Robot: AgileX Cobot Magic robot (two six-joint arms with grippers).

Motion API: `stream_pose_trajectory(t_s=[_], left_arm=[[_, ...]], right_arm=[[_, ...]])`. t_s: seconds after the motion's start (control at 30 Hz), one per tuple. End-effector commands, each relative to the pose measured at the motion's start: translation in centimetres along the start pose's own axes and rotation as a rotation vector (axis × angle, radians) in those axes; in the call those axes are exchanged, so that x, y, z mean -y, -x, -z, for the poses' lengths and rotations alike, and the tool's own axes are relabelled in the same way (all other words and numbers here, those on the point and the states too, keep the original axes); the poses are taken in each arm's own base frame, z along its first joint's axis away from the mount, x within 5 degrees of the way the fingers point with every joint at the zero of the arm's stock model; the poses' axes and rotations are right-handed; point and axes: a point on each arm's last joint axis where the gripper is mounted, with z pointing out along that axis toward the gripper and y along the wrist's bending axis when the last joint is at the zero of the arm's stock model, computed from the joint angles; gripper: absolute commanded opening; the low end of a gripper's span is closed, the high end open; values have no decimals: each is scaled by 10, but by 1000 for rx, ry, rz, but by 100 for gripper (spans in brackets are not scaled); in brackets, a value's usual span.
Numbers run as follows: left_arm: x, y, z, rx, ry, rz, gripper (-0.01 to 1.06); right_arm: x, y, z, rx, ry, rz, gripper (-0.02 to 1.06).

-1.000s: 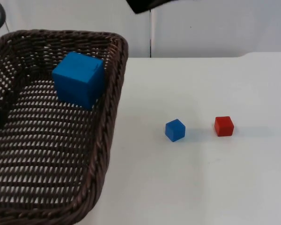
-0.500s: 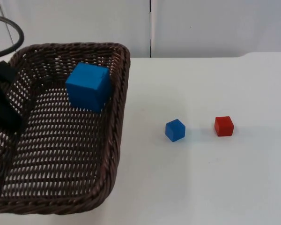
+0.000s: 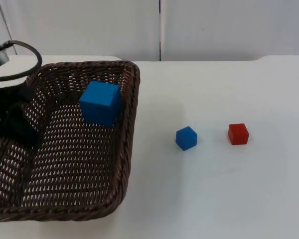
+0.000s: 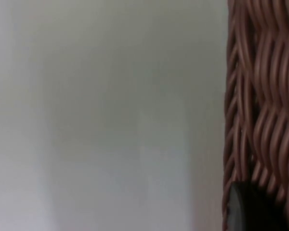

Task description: Pick up the basket with the left hand and place the largest block into the basket with the right hand.

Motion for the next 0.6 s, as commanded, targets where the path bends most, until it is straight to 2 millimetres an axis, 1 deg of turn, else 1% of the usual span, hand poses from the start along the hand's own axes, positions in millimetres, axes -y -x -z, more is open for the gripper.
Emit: stream_pose_trajectory(t_s=[0.0, 0.07, 0.1, 0.2, 0.3, 0.4, 0.43, 0.57], left_arm=[[4, 5, -5, 18, -17, -1, 0], [3, 6, -13, 25, 7, -28, 0], [3, 6, -13, 25, 7, -28, 0], [2, 8, -22, 23, 27, -39, 0], [-1, 10, -27, 15, 25, -31, 0], [-5, 10, -35, -4, 19, -20, 0], [-5, 10, -35, -4, 19, -20, 0], [-11, 8, -44, -22, 24, -24, 0]], right_arm=[[0, -3, 5, -6, -3, -4, 69], [0, -8, 7, -12, -3, -5, 69], [0, -8, 7, -12, -3, -5, 69], [-2, -18, 9, -23, -2, -11, 69], [-3, -23, 13, -23, -2, -19, 69], [-4, -27, 22, 2, -8, -24, 69], [-4, -27, 22, 2, -8, -24, 69], [-6, -30, 37, 50, -19, -18, 69]])
